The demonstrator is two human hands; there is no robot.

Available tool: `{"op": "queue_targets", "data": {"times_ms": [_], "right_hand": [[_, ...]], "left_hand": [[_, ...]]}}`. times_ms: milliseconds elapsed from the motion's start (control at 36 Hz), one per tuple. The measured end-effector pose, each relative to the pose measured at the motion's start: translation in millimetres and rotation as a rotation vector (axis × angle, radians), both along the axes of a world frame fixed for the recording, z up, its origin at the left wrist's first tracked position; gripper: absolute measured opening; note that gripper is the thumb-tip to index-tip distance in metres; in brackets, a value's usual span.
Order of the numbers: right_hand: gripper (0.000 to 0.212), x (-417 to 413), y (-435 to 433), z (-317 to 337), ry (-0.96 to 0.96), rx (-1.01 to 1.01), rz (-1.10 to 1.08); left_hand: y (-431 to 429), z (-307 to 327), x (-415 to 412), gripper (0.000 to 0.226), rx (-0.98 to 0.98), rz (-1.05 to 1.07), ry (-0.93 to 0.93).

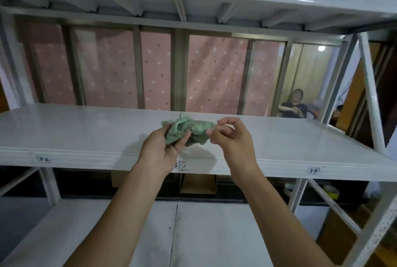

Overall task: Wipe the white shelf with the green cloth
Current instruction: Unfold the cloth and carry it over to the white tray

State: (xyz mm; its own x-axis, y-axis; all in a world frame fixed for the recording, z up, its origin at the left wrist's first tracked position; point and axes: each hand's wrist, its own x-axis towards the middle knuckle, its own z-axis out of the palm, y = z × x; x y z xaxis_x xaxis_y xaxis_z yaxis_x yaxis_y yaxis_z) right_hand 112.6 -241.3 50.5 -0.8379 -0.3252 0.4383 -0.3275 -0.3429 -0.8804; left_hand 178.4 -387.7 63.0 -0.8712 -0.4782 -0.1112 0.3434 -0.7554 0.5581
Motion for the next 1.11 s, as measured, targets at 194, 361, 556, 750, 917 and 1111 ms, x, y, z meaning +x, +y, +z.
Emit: {"op": "queue_targets", "data": {"times_ms": [194,361,556,750,917,1111], "right_hand": [[0.022,-4,32,17,0.223,0.217,-0.059],[0.025,9,46,44,0.995,0.669,-0.229],[0.027,16,50,65,1.027,0.597,-0.253],[0.023,15,48,63,0.898,0.465,-0.274],[0.013,6,41,46,0.743,0.337,-0.207],[0.037,-5,15,-1,0.295,0.223,0.116]], "left_hand": [[24,-23,21,0.044,-0.592,0.147,-0.421],[53,-18,54,0.04,-1.198,0.248,-0.27],[53,-20,63,0.01,-1.297,0.111,-0.207],[17,-14,78,0.004,-1.218,0.082,-0.143],[0,8,84,0.009,-1.113,0.118,-0.051],[-12,32,69,0.006,-1.013,0.157,-0.046]]}}
